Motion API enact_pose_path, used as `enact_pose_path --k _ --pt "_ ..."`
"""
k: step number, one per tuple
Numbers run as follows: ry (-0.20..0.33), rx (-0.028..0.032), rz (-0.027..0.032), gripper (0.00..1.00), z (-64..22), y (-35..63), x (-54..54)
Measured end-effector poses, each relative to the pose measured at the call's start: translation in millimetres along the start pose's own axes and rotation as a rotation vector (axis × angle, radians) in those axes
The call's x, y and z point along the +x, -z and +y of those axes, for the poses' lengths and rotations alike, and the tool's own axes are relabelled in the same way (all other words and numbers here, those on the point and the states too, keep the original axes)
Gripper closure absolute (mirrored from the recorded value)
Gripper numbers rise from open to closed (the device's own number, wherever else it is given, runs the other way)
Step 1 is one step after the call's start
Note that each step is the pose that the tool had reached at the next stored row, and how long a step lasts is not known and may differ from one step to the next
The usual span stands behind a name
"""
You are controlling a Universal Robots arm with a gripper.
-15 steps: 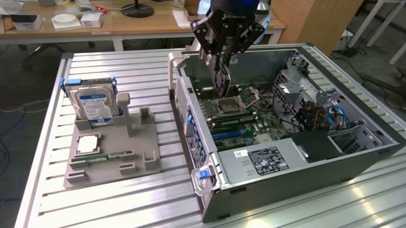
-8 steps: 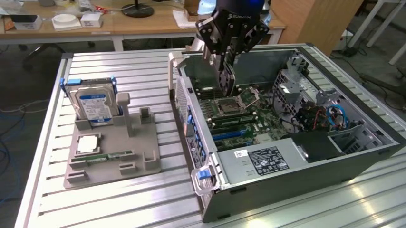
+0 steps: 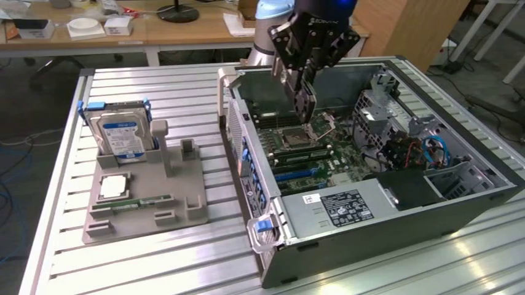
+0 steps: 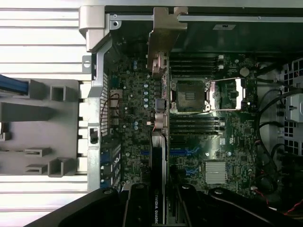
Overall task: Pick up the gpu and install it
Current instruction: 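Pick up the gpu and move the gpu toward the slot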
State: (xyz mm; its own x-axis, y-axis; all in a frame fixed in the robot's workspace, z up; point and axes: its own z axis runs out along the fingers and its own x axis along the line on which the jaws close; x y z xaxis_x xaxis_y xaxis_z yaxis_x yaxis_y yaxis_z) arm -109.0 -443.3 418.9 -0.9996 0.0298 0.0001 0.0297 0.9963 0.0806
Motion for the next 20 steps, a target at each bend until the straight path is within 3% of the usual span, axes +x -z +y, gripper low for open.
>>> enact_pose_path --k 20 --pt "0.0 0.0001 0.0001 0.74 1.5 -0.1 -50.4"
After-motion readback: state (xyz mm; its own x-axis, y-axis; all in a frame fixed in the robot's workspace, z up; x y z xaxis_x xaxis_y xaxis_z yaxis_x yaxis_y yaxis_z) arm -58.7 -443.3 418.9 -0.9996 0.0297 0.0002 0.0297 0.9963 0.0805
